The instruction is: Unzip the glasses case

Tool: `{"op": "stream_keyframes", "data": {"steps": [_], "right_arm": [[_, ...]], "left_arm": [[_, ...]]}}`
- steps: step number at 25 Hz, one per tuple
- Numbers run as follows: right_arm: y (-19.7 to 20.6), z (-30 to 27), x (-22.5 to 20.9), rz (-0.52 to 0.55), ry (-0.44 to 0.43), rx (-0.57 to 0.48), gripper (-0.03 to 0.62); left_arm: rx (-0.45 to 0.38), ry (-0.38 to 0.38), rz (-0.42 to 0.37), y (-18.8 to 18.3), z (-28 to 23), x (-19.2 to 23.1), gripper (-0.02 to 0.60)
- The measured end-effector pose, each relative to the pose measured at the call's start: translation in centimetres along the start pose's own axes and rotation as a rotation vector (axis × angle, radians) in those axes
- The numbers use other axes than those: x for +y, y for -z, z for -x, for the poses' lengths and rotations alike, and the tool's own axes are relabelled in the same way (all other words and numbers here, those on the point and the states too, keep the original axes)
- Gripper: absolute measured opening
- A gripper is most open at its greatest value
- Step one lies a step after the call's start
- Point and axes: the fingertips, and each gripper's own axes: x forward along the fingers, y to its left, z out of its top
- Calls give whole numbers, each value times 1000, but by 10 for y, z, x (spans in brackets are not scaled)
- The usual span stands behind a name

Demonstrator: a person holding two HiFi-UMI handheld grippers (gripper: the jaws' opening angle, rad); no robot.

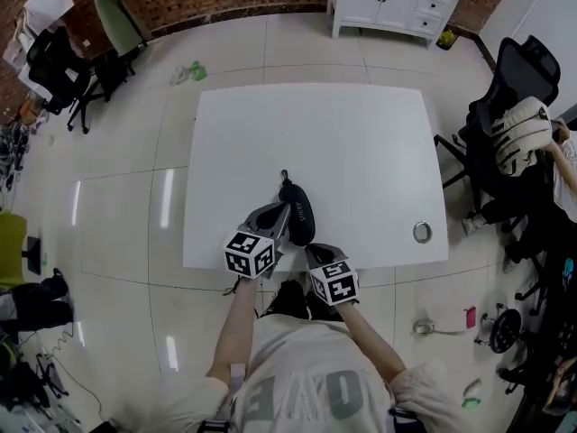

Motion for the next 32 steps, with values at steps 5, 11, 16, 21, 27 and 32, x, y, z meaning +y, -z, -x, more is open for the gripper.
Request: {"op": "stream_keyframes", "data": {"steps": [5,11,16,21,27,32], "right_arm": [[-43,-17,-50,-52,93,-47,0],[-97,-43,-89,-40,164,-117,0],[-107,-44,-90,-69,214,-114,0],[-92,-52,-58,-38,198,-72,2],[-93,-73,-59,-104,225,-25,58],[-94,-73,-65,-133,267,-18,57]], "left_arm": [[99,40,0,8,-33,17,-3],[121,46,-70,-24,-66,44,-3],[170,34,-122,-36,-91,62,-3],[207,38,-57,-35,-106,66,-3],[213,45,-30,-39,-113,64,-3],[209,55,-19,-40,-114,64,-3]]}}
